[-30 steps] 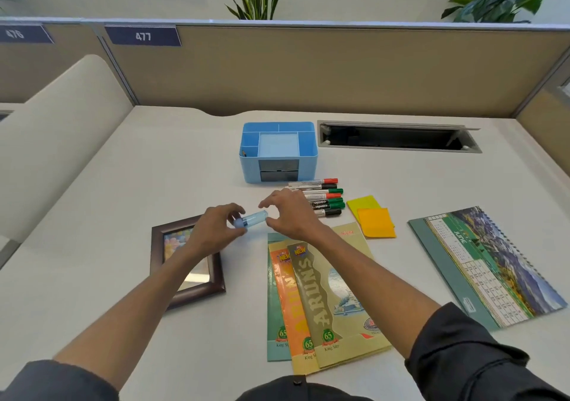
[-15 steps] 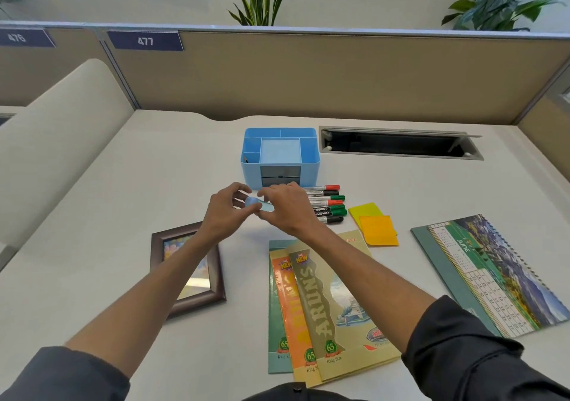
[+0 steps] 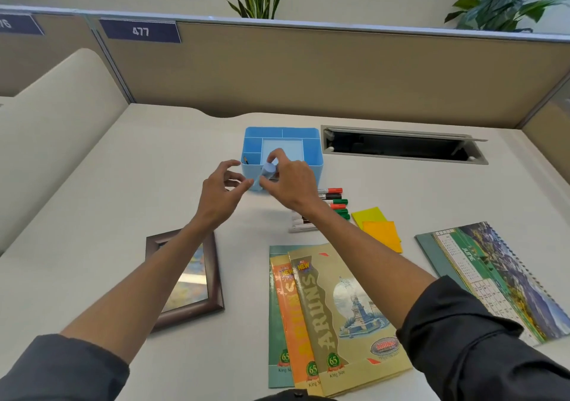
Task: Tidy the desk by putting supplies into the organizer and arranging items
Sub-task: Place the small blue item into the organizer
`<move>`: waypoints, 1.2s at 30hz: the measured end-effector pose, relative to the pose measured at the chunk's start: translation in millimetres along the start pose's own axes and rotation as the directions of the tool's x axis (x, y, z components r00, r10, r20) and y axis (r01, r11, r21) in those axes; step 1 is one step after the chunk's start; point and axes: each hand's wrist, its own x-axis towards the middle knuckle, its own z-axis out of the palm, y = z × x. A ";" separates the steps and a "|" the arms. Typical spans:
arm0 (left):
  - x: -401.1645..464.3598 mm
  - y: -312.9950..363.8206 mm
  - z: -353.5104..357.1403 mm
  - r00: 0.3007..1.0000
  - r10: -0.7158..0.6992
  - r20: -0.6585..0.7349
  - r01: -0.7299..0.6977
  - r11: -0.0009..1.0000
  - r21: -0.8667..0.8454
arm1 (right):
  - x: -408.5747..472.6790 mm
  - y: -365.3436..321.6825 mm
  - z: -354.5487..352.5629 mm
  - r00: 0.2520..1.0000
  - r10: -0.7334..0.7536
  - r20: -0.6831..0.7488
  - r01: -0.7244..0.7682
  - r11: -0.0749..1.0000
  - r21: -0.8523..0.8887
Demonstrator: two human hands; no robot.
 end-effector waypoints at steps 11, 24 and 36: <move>11.4 -21.4 -3.2 0.999 -0.052 -0.004 0.052 0.998 -0.045 | 50.6 1.6 -1.8 0.992 0.048 -0.118 -0.041 0.997 0.060; 7.2 -44.8 1.0 0.994 -0.107 -0.004 0.107 0.992 -0.065 | 90.5 4.2 10.2 0.993 0.095 -0.075 -0.096 0.995 -0.004; 3.9 -49.4 0.4 0.991 -0.134 0.007 0.134 0.989 -0.061 | 87.6 9.0 16.1 0.992 0.125 0.001 -0.125 0.992 0.006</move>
